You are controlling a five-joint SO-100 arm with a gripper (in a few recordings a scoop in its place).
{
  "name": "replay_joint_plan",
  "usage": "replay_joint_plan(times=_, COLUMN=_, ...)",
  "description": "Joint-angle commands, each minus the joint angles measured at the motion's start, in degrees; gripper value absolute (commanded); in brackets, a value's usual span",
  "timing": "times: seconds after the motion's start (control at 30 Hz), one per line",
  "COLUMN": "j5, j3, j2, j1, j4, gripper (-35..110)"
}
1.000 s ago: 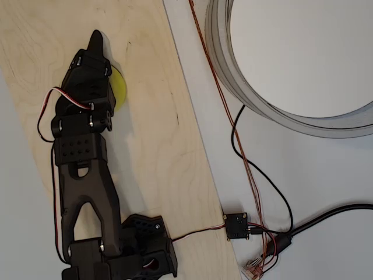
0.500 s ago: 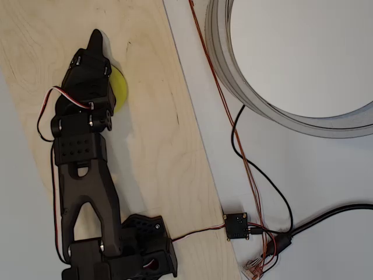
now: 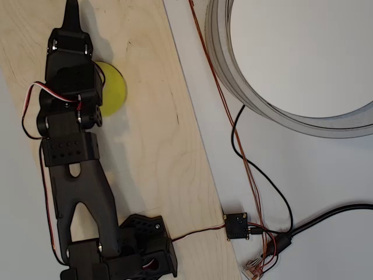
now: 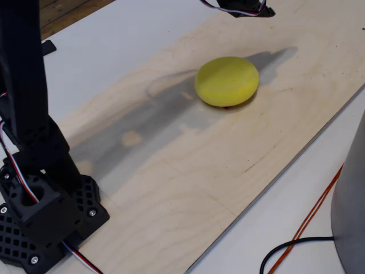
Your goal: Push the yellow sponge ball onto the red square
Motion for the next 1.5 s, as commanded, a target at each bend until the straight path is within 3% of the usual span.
replay_joint_plan(times=0.0, j5=-10.9, j3=-2.55, j2=8.61, j1=-1.67, j4=-4.57, gripper=25)
replay_joint_plan(times=0.3, j5=-27.77, j3=-0.88, j2=19.25, j1=-5.1, j4=-11.78, gripper=34)
replay_joint_plan(times=0.77, j5=-25.22, j3=15.56, j2=30.32, j1=-4.92, j4=-23.03, gripper=36)
replay_joint_plan(times=0.83, j5=-24.61, j3=17.67, j2=31.99, j1=-4.75, j4=-25.05, gripper=28)
replay_joint_plan(times=0.9, j5=-22.94, j3=19.25, j2=33.4, j1=-3.6, j4=-27.86, gripper=4)
replay_joint_plan(times=0.93, j5=-23.47, j3=17.84, j2=32.78, j1=-2.81, j4=-27.16, gripper=0)
replay_joint_plan(times=1.23, j5=-20.48, j3=19.69, j2=34.37, j1=-0.79, j4=-27.42, gripper=0)
replay_joint_plan(times=1.27, j5=-21.71, j3=20.92, j2=35.07, j1=-1.14, j4=-28.83, gripper=3)
replay_joint_plan(times=1.33, j5=-25.4, j3=24.52, j2=36.65, j1=-2.81, j4=-31.73, gripper=31)
replay_joint_plan(times=1.47, j5=-27.25, j3=28.39, j2=39.29, j1=-4.83, j4=-33.22, gripper=39)
